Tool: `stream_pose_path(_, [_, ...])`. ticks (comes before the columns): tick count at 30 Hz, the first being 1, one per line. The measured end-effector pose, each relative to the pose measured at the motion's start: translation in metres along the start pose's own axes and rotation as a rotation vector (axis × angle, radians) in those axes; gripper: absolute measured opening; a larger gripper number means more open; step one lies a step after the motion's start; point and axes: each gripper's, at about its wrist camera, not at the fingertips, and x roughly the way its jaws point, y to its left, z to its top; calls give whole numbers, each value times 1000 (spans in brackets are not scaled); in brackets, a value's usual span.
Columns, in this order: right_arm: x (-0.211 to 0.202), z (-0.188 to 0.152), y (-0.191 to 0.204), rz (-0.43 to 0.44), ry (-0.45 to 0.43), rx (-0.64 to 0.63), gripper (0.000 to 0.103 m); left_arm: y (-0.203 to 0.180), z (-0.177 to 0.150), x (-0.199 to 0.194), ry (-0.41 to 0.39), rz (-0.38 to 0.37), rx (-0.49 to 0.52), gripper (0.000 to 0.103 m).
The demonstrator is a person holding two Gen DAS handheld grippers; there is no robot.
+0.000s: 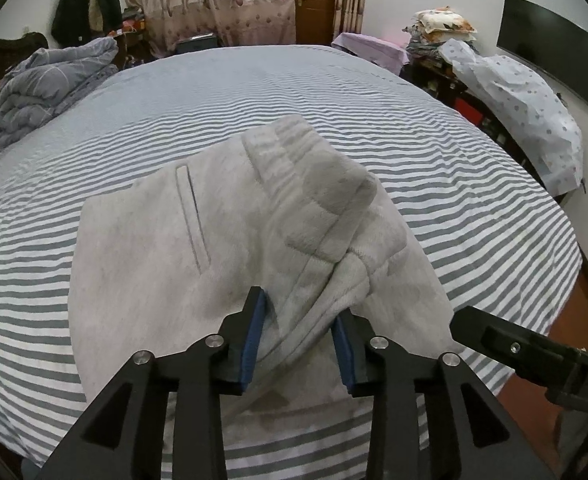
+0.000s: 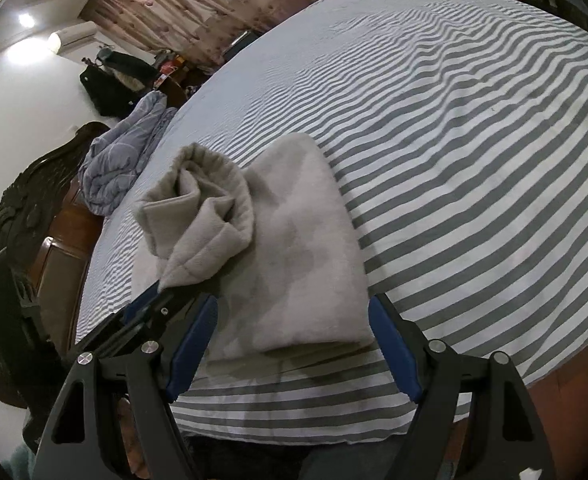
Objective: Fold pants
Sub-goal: 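Fold the lifted leg end over the pants with the left tool and release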
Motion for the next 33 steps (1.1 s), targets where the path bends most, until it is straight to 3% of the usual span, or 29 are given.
stream_pose_path(4, [2,0,6,11,7,-4,76,9,-6,-10,4,-45,-13,45])
stream_pose_path(6, [3,-1,9,20,14,-8,76,14,-9,-20,-14,-94,-19,67])
stream_pose_path(9, [7,-1,11,71,26,16,77,21,-14,-37,-43,-89,-24,73])
stream_pose_path(20, [36,1,37,116,81,-29,79,100,-35,-65,-52,-39,-169,76])
stream_pose_path(27, [71,10,38,163,133,22,80,156,-43,-56,-23,15,-318,77])
stream_pose_path(33, [84,27,51,135,107,16,83,172,-51,-44,0,28,-342,77])
